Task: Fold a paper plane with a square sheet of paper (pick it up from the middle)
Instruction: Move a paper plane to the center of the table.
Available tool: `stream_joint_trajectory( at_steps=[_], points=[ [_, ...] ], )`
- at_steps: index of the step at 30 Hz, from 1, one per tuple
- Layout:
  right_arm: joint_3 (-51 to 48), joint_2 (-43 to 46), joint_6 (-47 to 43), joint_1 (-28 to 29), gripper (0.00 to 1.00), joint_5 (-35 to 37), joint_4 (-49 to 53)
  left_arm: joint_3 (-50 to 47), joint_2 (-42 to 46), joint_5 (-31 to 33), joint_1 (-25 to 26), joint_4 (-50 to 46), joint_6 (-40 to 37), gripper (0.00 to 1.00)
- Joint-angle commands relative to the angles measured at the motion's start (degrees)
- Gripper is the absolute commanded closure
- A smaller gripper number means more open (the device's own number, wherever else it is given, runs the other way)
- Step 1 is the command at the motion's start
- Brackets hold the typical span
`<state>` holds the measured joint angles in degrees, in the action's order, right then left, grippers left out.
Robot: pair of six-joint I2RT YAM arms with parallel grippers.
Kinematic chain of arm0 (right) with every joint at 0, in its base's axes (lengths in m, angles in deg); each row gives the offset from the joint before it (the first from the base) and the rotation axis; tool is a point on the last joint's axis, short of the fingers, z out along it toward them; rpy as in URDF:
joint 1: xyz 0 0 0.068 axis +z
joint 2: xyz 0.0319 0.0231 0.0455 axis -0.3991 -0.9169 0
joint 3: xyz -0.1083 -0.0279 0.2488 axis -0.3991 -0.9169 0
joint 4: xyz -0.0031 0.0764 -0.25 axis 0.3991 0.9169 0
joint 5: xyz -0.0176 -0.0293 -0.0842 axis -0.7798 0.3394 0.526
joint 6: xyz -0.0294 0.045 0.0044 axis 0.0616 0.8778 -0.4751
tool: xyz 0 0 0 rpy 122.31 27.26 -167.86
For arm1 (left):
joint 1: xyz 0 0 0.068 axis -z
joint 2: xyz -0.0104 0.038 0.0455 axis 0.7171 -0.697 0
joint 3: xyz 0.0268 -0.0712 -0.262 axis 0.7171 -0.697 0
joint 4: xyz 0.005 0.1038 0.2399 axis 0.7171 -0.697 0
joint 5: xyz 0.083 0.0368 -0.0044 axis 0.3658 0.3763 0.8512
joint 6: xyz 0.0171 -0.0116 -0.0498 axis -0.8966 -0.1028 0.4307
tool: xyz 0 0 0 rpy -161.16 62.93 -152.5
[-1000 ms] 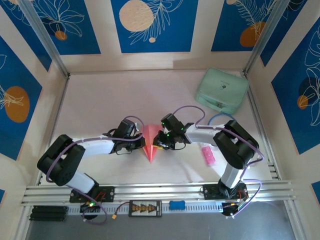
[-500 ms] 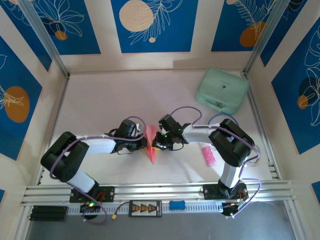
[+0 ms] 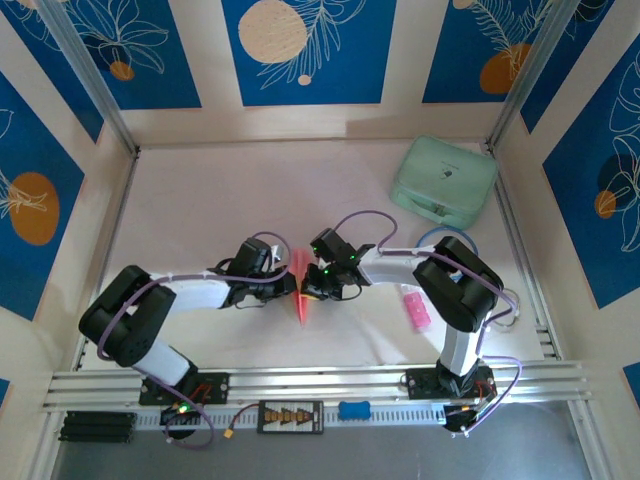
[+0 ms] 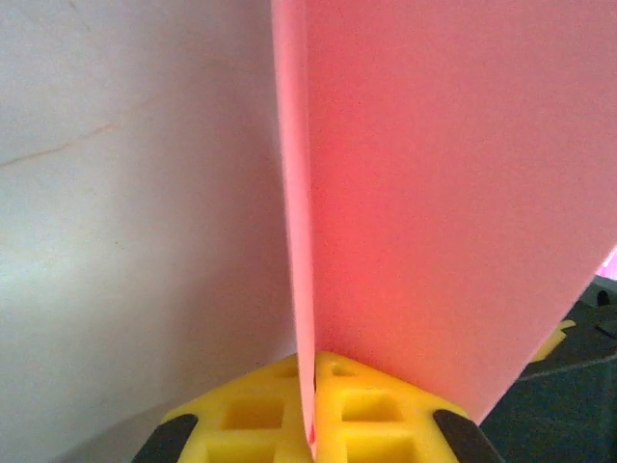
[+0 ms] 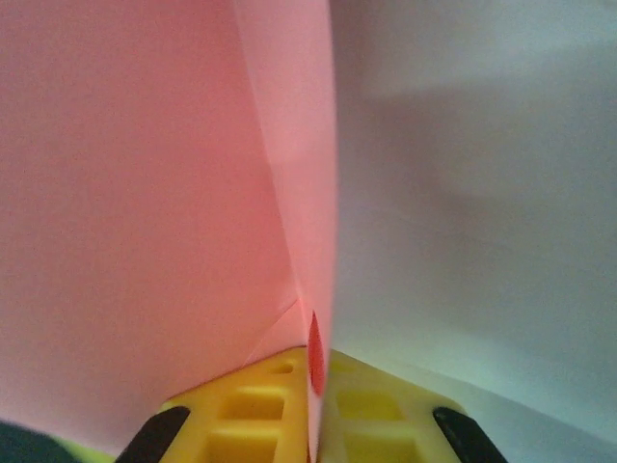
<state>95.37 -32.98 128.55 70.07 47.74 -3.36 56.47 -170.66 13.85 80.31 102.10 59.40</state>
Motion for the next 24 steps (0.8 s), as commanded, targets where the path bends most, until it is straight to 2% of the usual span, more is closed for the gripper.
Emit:
stream_joint_trajectory(
  at_steps=[1, 9, 14, 17, 19, 22, 24],
  points=[
    [0.2, -0.6, 0.1, 0.5, 0.9, -1.3, -1.4, -0.8, 1.1, -0.8, -0.6, 1.8, 1.1, 1.0],
    [-1.4, 3.2, -1.2, -1.9, 0.82, 1.7, 2.5, 3.8, 1.2, 4.9, -0.6, -10.7, -2.5, 1.0],
    [-1.2, 4.4, -2.7, -2.9, 0.77, 1.1, 3.7, 5.5, -0.1, 4.3, -0.6, -11.5, -2.9, 0.97],
    [-1.4, 4.7, -2.9, -3.1, 0.73, 1.1, 4.2, 6.3, -0.6, 3.9, -0.6, -11.7, -3.0, 0.92],
    [-2.2, 5.4, -2.6, -3.3, 0.72, 1.7, 4.0, 6.7, -0.7, 4.2, -0.6, -12.4, -3.1, 0.82],
    [-2.8, 6.0, -2.5, -3.8, 0.72, 1.6, 3.8, 6.9, -0.3, 4.3, -0.6, -13.0, -4.0, 0.84],
    [-2.9, 6.3, -2.7, -4.1, 0.71, 1.5, 3.9, 7.5, 0.3, 4.9, -0.6, -14.1, -4.5, 0.77]
  ],
)
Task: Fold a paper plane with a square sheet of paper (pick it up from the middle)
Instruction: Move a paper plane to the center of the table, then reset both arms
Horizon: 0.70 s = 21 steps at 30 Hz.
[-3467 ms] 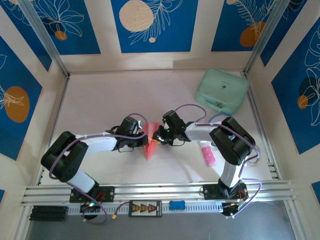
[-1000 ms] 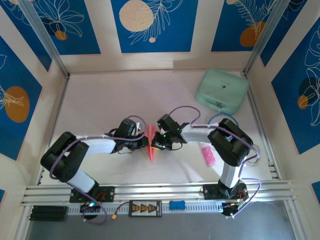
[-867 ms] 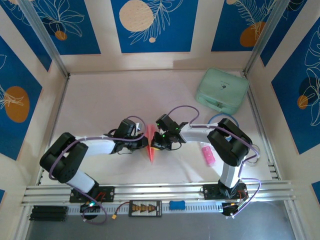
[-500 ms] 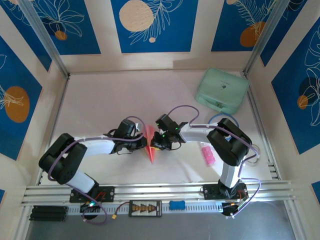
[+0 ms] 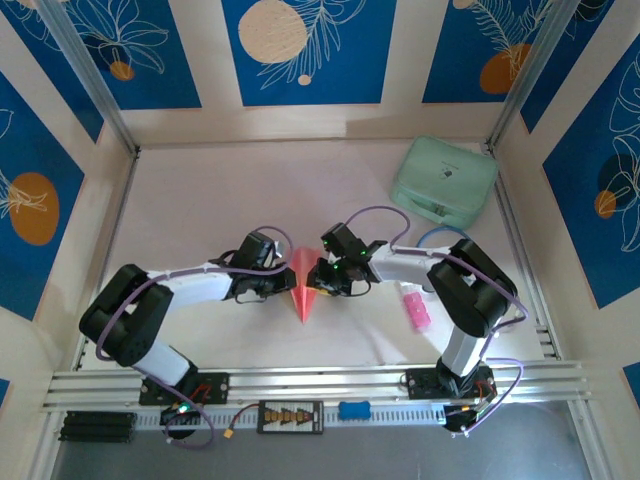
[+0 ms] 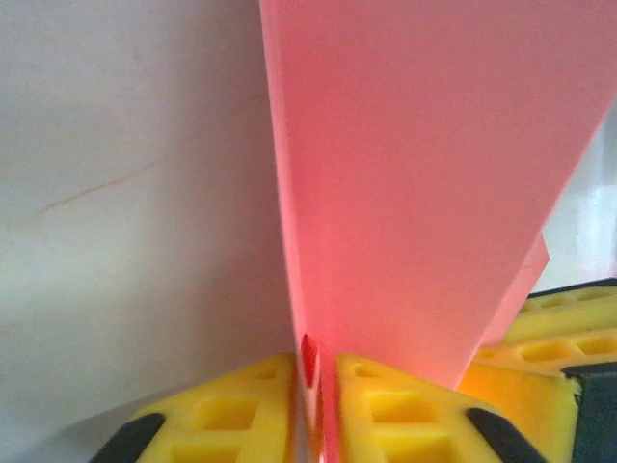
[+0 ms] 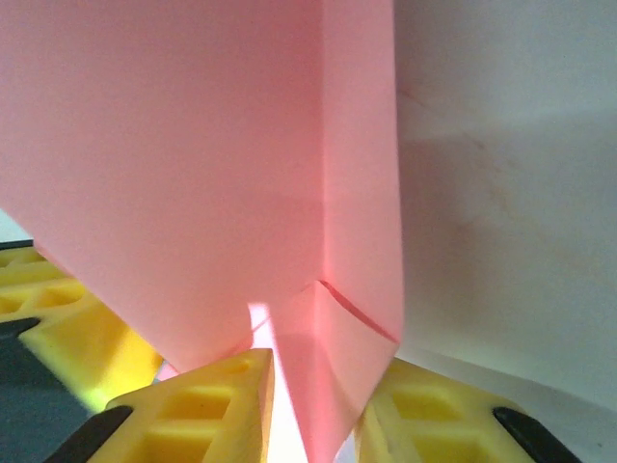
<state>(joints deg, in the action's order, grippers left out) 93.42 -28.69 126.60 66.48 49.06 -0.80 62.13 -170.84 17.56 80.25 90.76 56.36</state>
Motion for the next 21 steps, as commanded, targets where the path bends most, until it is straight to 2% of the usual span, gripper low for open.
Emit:
stream_joint_trajectory(
  at_steps=[1, 4, 8, 12, 15, 18, 21],
  points=[
    [-1.1, 2.3, -0.8, -0.6, 0.69, 0.3, 1.3, 2.0, 0.8, 1.3, -0.5, -3.3, -1.7, 0.75],
    [-1.6, 3.4, -1.1, -1.4, 0.67, 0.4, 1.4, 2.0, 2.7, 2.0, -0.6, -4.3, -1.9, 0.74],
    [-2.6, 7.3, -2.5, -2.3, 0.59, 1.4, 2.4, 0.7, 7.3, 3.6, -0.5, -4.4, -1.9, 0.68],
    [-4.0, 13.4, -5.4, -4.1, 0.57, 4.6, 5.8, -0.3, 13.4, 8.7, -0.6, -7.1, -3.2, 0.61],
    [-4.6, 20.0, -9.6, -5.4, 0.55, 10.3, 9.9, -0.6, 18.6, 13.8, -0.8, -10.6, -5.8, 0.59],
    [-5.5, 28.2, -14.4, -6.7, 0.48, 18.9, 13.3, -0.7, 24.2, 20.4, -1.3, -14.4, -9.1, 0.54],
    [-6.9, 35.4, -20.9, -9.1, 0.4, 28.9, 13.4, -0.9, 29.3, 28.8, -2.0, -17.0, -13.8, 0.43]
  ],
)
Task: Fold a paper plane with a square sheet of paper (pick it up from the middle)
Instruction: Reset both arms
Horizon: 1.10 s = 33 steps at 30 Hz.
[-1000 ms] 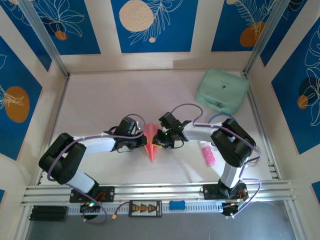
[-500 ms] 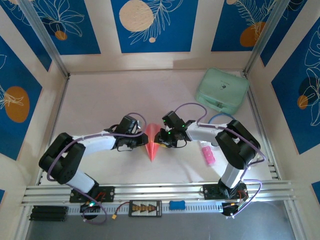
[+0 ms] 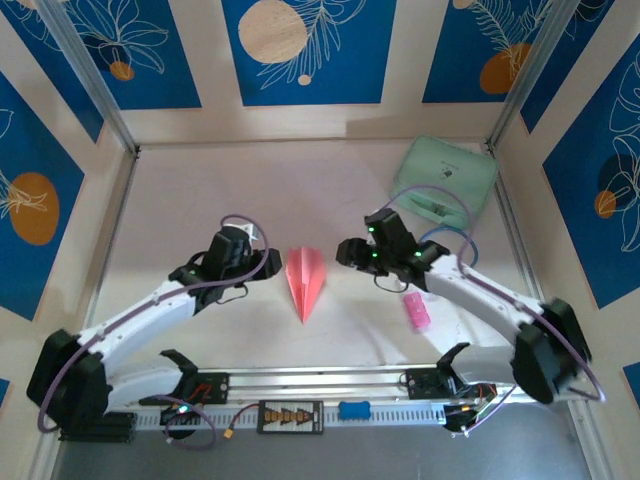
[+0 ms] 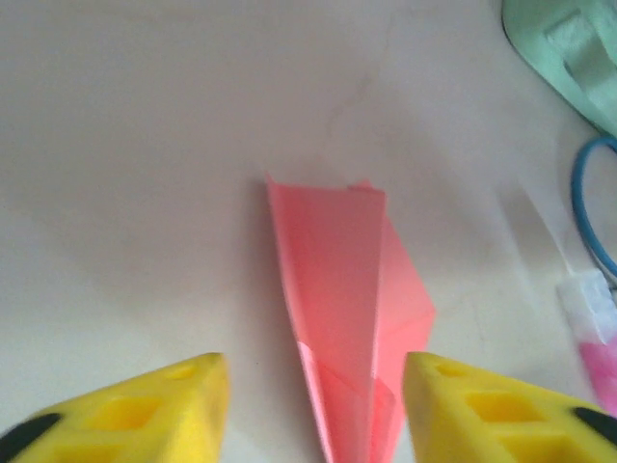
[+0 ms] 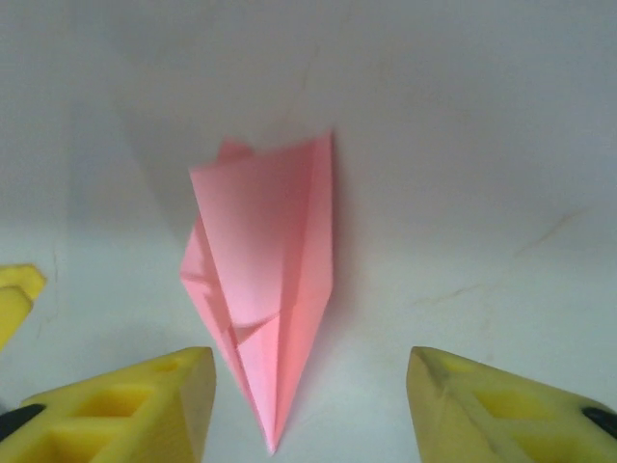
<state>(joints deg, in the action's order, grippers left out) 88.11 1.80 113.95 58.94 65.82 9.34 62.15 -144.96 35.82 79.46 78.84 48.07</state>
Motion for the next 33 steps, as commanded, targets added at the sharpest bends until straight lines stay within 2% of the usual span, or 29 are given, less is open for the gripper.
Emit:
stream_joint_trajectory(
  at_steps=[1, 4, 6, 8, 11, 13, 16, 18, 21, 24, 26, 28, 32, 33],
  points=[
    [-2.6, 6.4, -11.7, -2.5, 0.39, 15.6, 1.9, -1.0, 5.2, 14.1, -1.4, -5.4, -7.9, 0.39],
    [-5.2, 8.5, -25.9, -4.8, 0.36, 22.9, -4.9, -2.3, 8.1, 24.5, -2.7, -3.3, -14.8, 0.25],
    [-9.2, 7.9, -35.0, -7.0, 0.33, 24.1, -12.6, -2.6, 8.3, 29.6, -4.3, -1.2, -19.1, 0.18],
    [-12.1, 6.9, -37.5, -9.6, 0.28, 26.6, -17.7, -3.0, 6.6, 34.2, -6.6, 2.1, -23.7, 0.09],
    [-17.0, 5.0, -39.2, -16.3, 0.27, 19.0, -26.7, -2.5, 1.4, 37.5, -11.8, 5.5, -26.9, 0.05],
    [-20.0, 3.8, -42.1, -18.4, 0.28, 15.9, -33.7, -2.6, -1.9, 38.3, -14.9, 8.8, -29.2, 0.03],
    [-24.7, 2.2, -45.4, -21.9, 0.28, 7.0, -44.9, -5.4, -6.8, 34.7, -19.0, 17.7, -32.2, 0.02],
    [-25.6, 1.0, -47.7, -23.0, 0.28, 4.1, -48.6, -6.7, -10.3, 33.6, -20.3, 24.0, -32.7, 0.01],
    [-26.7, -3.3, -47.8, -27.1, 0.28, -0.3, -54.3, -7.8, -14.3, 28.3, -21.1, 31.7, -35.5, 0.0],
    [-27.3, -5.7, -47.9, -30.1, 0.28, -6.1, -59.1, -11.3, -18.3, 22.0, -22.2, 45.1, -37.0, 0.0],
    [-27.4, -7.2, -47.3, -31.7, 0.28, -9.0, -62.5, -10.1, -19.5, 20.8, -22.9, 44.5, -38.2, 0.0],
    [-27.2, -10.0, -46.3, -33.2, 0.28, -12.6, -64.7, -11.6, -20.3, 19.5, -23.5, 50.1, -41.0, 0.0],
    [-28.1, -19.4, -42.7, -35.4, 0.28, -13.1, -77.1, -17.8, -25.2, 14.7, -26.9, 67.7, -39.8, 0.0],
    [-26.5, -18.7, -42.8, -35.4, 0.28, -12.6, -72.3, -18.7, -27.1, 12.2, -27.2, 69.6, -40.0, 0.0]
  ],
)
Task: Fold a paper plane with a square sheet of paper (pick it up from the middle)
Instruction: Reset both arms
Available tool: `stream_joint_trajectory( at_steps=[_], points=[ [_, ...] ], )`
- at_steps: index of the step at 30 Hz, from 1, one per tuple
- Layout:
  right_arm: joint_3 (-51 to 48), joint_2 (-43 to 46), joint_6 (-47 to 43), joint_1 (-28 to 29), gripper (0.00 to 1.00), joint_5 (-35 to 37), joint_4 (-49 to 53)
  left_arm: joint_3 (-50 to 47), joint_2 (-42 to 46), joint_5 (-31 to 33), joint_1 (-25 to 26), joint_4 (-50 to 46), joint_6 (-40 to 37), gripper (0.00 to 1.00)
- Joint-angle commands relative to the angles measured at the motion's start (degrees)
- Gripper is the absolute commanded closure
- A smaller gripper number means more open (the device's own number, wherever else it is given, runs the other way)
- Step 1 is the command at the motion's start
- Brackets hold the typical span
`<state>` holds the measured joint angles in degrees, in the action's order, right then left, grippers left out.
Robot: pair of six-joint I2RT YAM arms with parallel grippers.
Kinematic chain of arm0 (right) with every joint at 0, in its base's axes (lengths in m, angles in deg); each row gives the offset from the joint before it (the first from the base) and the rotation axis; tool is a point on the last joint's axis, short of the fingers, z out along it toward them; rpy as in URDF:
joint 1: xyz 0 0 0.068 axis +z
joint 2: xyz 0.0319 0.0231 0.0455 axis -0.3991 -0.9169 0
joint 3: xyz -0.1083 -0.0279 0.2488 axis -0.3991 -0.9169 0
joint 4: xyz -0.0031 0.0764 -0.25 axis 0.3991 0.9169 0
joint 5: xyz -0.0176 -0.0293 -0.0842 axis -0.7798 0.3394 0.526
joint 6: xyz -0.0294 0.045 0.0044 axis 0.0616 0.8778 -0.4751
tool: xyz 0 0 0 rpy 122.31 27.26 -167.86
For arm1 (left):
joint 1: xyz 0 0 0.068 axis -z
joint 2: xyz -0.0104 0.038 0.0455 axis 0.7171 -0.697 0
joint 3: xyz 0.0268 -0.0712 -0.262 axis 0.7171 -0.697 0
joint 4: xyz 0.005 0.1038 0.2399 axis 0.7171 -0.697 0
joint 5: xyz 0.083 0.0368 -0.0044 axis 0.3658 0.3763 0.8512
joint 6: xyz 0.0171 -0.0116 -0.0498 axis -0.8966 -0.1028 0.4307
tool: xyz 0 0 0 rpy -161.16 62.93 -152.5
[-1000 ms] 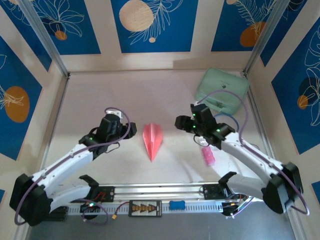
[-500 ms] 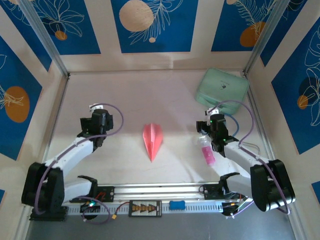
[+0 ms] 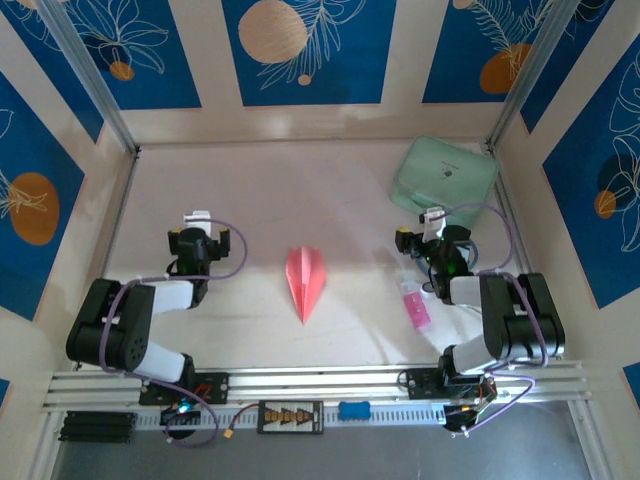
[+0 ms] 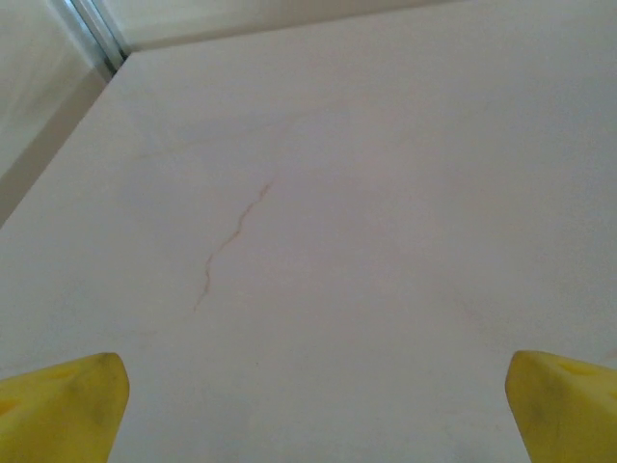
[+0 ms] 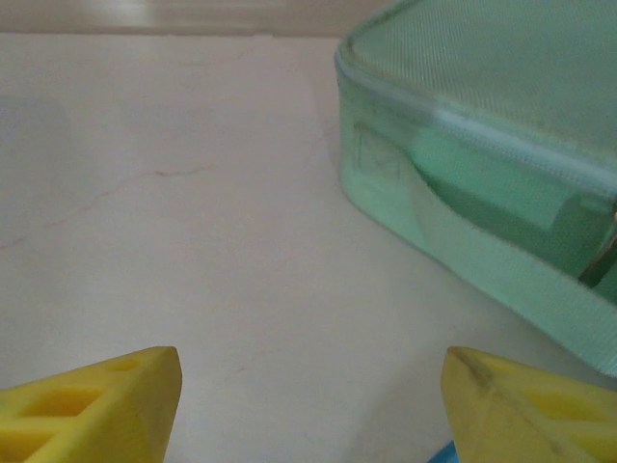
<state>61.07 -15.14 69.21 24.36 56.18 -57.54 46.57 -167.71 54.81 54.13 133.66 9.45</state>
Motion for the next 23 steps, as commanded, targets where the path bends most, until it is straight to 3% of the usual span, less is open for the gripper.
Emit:
stream_joint_trajectory(
  at_steps=[1, 3, 4, 5, 6, 23],
  points=[
    [2.5, -0.6, 1.5, -0.8, 0.28, -2.3, 0.2, -3.5, -6.1, -6.9, -1.8, 18.7, -2.4, 0.0],
    [3.3, -2.3, 4.4, -1.4, 0.24, 2.0, -0.9, -1.0, -4.4, -5.7, -2.7, 9.9, 0.3, 0.0],
    [4.4, -1.4, 5.0, -1.3, 0.18, 4.1, 3.1, -0.9, -5.1, -5.9, -3.0, 11.5, 0.1, 0.0],
    [3.7, -2.0, 4.8, -0.8, 0.05, 5.1, 0.4, -1.3, -5.3, -6.0, -3.1, 12.5, -0.1, 0.0],
    [3.8, -2.0, 4.7, -0.7, 0.01, 5.3, 0.7, -1.2, -4.9, -6.1, -3.1, 11.6, 0.2, 0.0],
    [3.5, -1.6, 4.2, -0.5, 0.01, 4.8, 0.9, -1.2, -4.9, -8.5, -3.0, 12.0, -1.0, 0.0]
  ],
)
